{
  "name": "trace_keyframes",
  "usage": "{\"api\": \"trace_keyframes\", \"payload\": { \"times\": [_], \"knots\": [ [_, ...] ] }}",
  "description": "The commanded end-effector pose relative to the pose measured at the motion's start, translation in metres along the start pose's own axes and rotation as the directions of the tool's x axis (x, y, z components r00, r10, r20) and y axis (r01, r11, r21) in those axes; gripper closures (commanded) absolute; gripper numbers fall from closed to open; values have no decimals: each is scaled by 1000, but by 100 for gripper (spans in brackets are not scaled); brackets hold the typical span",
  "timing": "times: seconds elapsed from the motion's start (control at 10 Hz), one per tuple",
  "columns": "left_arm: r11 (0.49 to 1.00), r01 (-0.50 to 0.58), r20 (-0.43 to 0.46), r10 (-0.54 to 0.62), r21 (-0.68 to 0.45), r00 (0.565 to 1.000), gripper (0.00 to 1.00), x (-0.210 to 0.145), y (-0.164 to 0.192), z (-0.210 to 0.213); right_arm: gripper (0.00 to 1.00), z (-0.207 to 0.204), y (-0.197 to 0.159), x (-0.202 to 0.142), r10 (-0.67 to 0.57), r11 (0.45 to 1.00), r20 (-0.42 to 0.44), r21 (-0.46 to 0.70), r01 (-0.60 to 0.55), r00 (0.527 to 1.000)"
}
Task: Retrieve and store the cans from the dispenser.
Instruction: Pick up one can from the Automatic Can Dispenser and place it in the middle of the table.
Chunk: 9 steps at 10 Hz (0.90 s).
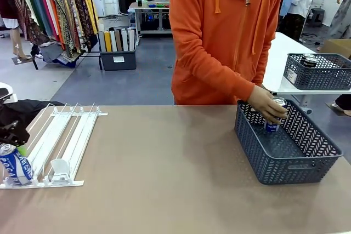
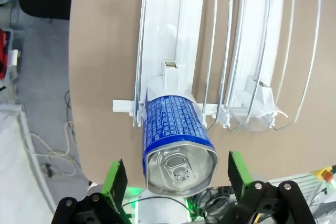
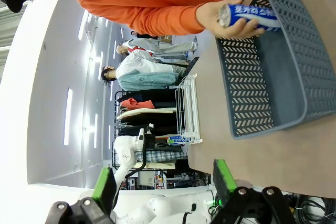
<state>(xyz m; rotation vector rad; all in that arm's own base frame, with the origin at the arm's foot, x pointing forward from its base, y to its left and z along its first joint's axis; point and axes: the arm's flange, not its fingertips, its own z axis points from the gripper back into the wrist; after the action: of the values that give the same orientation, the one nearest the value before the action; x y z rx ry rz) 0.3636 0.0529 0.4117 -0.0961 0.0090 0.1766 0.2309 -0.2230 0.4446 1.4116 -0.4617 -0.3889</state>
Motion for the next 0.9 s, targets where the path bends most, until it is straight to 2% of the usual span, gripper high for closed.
{"api": "trace_keyframes", "payload": {
  "times": [0.0,0.4,0.5,0.6,0.8],
  "knots": [
    [999,-18,-2,18,29,1000,0,1,-1,-7,0,-1,6,2,-11,1000,7,18,11,1000],
    [1000,-14,-10,14,26,1000,0,5,-2,-11,0,-1,6,2,-11,1000,7,18,11,1000],
    [999,-9,0,9,33,1000,39,5,-1,-12,0,-1,6,2,-11,1000,7,18,11,1000],
    [999,-7,2,7,33,1000,99,5,-1,-13,0,-1,6,2,-11,1000,7,18,11,1000],
    [999,1,7,-1,37,1000,100,6,-2,-13,0,-1,6,2,-11,1000,7,18,11,1000]
  ]
}}
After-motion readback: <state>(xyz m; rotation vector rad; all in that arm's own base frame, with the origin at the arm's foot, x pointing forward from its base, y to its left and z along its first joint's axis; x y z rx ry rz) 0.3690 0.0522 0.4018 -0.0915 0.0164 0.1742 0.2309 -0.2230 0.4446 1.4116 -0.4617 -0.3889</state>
